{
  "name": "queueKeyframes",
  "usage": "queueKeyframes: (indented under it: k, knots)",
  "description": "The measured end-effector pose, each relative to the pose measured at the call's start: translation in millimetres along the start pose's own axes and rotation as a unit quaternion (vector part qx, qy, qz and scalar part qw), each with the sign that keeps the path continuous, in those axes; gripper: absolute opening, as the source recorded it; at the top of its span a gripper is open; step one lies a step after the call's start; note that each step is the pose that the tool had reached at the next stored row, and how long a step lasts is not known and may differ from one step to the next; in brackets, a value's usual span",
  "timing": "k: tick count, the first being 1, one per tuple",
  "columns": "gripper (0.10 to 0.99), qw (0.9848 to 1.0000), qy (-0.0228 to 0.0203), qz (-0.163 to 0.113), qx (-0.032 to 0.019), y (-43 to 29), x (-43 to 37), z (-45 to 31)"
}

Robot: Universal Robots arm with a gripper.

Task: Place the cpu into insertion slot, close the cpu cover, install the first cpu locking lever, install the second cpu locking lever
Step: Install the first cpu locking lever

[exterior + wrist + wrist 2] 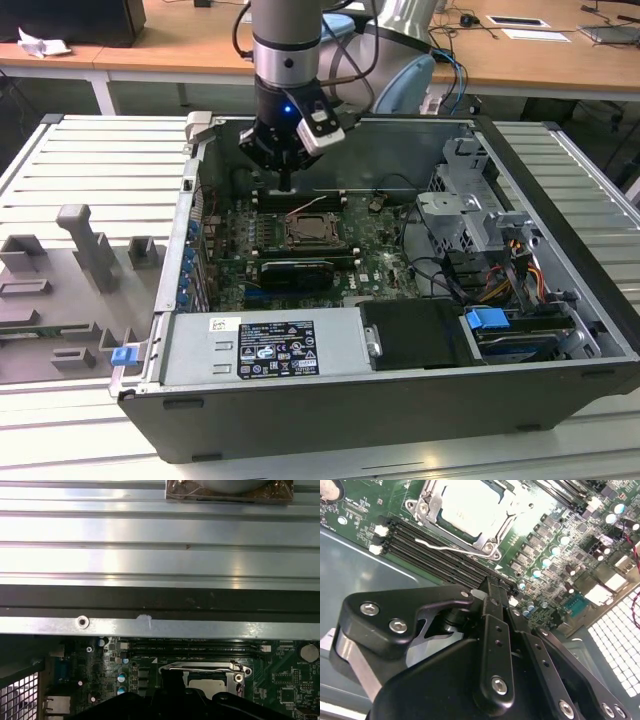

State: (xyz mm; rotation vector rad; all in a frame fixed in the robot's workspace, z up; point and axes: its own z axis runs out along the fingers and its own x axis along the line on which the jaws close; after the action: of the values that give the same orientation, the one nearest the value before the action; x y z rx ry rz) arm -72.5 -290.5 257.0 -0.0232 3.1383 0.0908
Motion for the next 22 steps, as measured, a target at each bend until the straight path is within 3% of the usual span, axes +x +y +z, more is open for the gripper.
queueKeyframes:
  k: [18, 22]
  knots:
    - [0.106, 1.0000, -0.0003, 0.000, -0.0010, -0.3, -4.9, 4.5]
    - [0.106, 1.0000, -0.0033, 0.000, -0.0013, -0.6, -6.2, 7.3]
